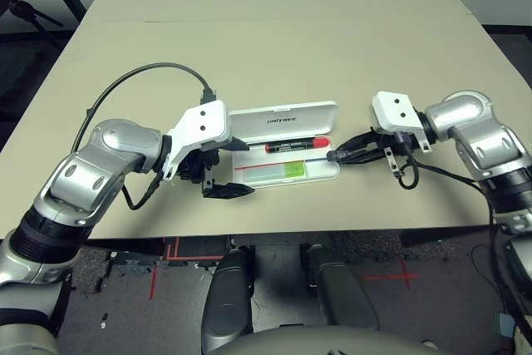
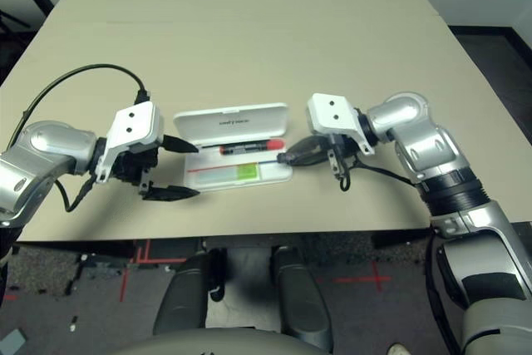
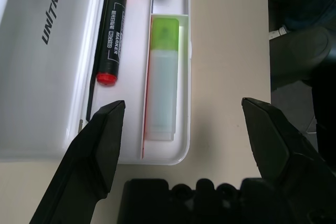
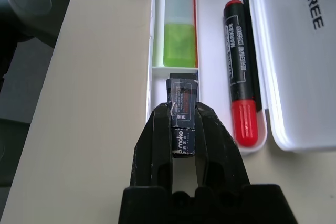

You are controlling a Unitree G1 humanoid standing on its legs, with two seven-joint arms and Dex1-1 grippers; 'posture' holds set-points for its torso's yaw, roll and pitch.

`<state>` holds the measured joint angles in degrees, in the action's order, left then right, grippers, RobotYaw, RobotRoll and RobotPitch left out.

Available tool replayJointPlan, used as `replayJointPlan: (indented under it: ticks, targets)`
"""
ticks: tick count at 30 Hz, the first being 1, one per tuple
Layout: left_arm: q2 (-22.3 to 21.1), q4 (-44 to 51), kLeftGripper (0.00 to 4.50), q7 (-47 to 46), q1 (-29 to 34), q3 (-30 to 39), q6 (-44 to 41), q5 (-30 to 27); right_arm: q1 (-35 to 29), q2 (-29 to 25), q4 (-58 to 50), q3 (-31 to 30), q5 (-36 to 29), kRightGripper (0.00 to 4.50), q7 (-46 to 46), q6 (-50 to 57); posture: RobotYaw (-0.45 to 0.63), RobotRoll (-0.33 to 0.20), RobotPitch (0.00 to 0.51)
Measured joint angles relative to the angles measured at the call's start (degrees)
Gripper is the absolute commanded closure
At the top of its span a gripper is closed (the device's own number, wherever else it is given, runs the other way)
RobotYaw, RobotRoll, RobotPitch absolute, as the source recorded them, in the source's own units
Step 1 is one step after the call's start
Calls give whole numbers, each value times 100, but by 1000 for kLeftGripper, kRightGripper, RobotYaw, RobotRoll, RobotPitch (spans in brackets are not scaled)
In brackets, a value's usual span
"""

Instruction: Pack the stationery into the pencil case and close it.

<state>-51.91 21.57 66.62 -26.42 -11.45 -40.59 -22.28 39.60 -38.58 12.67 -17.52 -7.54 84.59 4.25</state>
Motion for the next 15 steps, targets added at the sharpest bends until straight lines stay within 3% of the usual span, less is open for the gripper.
replayJointPlan:
  ticks: [13, 15]
  targets:
    - [-6, 3, 0, -70, 16, 2, 0, 0, 64, 394, 269, -201, 317, 4190, -60, -261, 52, 0, 206]
    - [-6, 4, 0, -76, 19, 2, 0, 0, 64, 409, 269, -201, 320, 3433, -63, -285, 52, 0, 206]
